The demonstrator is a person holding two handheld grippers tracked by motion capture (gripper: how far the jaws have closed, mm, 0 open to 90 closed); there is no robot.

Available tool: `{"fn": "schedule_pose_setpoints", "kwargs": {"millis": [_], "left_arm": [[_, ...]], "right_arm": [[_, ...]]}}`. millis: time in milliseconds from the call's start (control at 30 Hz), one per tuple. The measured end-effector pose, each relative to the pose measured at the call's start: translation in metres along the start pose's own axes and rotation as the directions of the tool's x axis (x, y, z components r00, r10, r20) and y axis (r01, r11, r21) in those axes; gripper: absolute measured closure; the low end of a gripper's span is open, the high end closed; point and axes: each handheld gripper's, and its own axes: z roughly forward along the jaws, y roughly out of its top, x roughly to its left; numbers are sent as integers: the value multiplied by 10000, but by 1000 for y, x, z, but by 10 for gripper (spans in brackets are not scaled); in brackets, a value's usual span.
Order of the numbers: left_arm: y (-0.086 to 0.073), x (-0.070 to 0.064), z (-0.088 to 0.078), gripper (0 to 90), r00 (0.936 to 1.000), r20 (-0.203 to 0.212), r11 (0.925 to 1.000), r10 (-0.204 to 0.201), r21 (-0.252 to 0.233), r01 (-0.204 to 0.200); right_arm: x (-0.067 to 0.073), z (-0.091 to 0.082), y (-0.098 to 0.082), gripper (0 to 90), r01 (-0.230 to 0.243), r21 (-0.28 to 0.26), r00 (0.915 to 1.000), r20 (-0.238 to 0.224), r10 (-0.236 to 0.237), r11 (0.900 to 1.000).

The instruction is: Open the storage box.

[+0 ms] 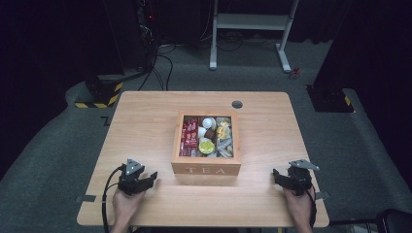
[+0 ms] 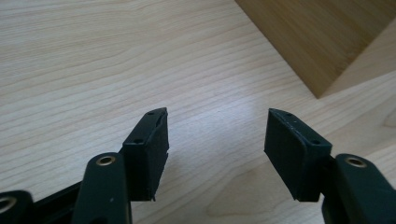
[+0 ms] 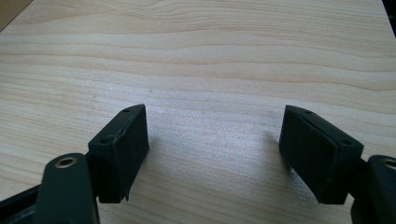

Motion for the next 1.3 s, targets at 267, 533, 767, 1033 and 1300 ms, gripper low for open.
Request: {"fn": "schedule_pose_setpoints", "kwargs": {"millis": [267, 533, 767, 1033, 1300], "left_arm": [[0, -8, -3, 439, 9988, 471, 9999, 120, -122, -115], [2, -24, -4, 498, 9940, 963, 9983, 518, -311, -490], [4, -34, -3, 511, 9837, 1643, 9971, 737, -321, -694], [8, -51, 0, 599, 9730, 2064, 9944, 1033, -429, -964], [13, -64, 5, 664, 9645, 2288, 9910, 1316, -549, -1222]], "right_arm": [[0, 0, 0, 240, 14, -6, 10000, -2, -14, 10000], [0, 0, 0, 240, -8, 2, 10000, 2, 8, 10000], [0, 0, 0, 240, 2, 1, 10000, -2, -2, 10000], [0, 0, 0, 240, -4, 3, 10000, 1, 4, 10000], [0, 0, 0, 240, -1, -12, 10000, 0, 1, 10000]]}}
